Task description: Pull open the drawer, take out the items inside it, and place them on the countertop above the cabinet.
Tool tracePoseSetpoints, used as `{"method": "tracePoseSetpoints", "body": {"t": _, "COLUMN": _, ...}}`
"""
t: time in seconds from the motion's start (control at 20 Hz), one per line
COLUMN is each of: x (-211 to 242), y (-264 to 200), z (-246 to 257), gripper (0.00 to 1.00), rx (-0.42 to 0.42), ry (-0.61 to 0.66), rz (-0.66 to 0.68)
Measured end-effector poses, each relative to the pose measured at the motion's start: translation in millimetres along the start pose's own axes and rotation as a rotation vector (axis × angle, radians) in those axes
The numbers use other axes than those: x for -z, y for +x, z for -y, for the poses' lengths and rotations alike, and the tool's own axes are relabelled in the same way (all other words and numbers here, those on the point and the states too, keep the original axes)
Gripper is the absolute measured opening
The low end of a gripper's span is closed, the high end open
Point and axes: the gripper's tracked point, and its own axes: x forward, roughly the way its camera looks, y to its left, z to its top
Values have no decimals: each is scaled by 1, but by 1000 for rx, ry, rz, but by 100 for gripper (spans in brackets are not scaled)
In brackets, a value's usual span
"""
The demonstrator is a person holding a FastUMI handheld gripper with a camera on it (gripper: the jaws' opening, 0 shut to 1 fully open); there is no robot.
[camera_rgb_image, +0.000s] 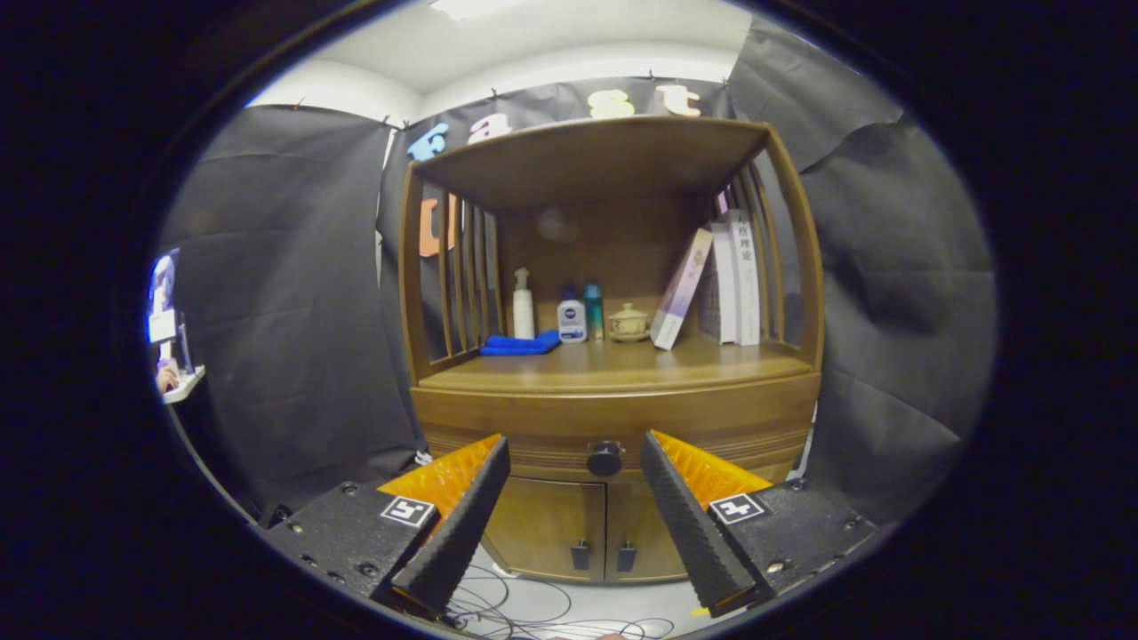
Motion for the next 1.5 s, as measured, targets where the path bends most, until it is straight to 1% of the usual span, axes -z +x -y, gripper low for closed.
{"method": "tracePoseSetpoints", "body": {"t": 0.1, "x": 12, "y": 26, "z": 7, "gripper": 98, "rx": 20, "ry": -4, "rz": -25}}
{"method": "tracePoseSetpoints", "body": {"t": 0.35, "x": 37, "y": 84, "z": 26, "gripper": 97, "rx": 50, "ry": 40, "rz": -77}}
{"method": "tracePoseSetpoints", "body": {"t": 0.45, "x": 46, "y": 104, "z": 32, "gripper": 91, "rx": 69, "ry": 42, "rz": -90}}
{"method": "tracePoseSetpoints", "body": {"t": 0.5, "x": 49, "y": 113, "z": 34, "gripper": 86, "rx": 72, "ry": 40, "rz": -80}}
{"method": "tracePoseSetpoints", "body": {"t": 0.55, "x": 52, "y": 121, "z": 35, "gripper": 84, "rx": 80, "ry": 35, "rz": -76}}
{"method": "tracePoseSetpoints", "body": {"t": 0.7, "x": 64, "y": 140, "z": 40, "gripper": 68, "rx": 105, "ry": 30, "rz": -77}}
{"method": "tracePoseSetpoints", "body": {"t": 0.85, "x": 71, "y": 152, "z": 42, "gripper": 61, "rx": 125, "ry": 47, "rz": -66}}
{"method": "tracePoseSetpoints", "body": {"t": 1.0, "x": 75, "y": 153, "z": 40, "gripper": 56, "rx": 146, "ry": 56, "rz": -31}}
{"method": "tracePoseSetpoints", "body": {"t": 1.15, "x": 75, "y": 156, "z": 43, "gripper": 53, "rx": 150, "ry": 41, "rz": -8}}
{"method": "tracePoseSetpoints", "body": {"t": 1.2, "x": 75, "y": 155, "z": 44, "gripper": 50, "rx": 148, "ry": 49, "rz": -1}}
{"method": "tracePoseSetpoints", "body": {"t": 1.3, "x": 77, "y": 154, "z": 42, "gripper": 44, "rx": 143, "ry": 49, "rz": -31}}
{"method": "tracePoseSetpoints", "body": {"t": 1.4, "x": 76, "y": 147, "z": 41, "gripper": 40, "rx": 133, "ry": 84, "rz": -55}}
{"method": "tracePoseSetpoints", "body": {"t": 1.5, "x": 77, "y": 139, "z": 40, "gripper": 37, "rx": 122, "ry": 93, "rz": -64}}
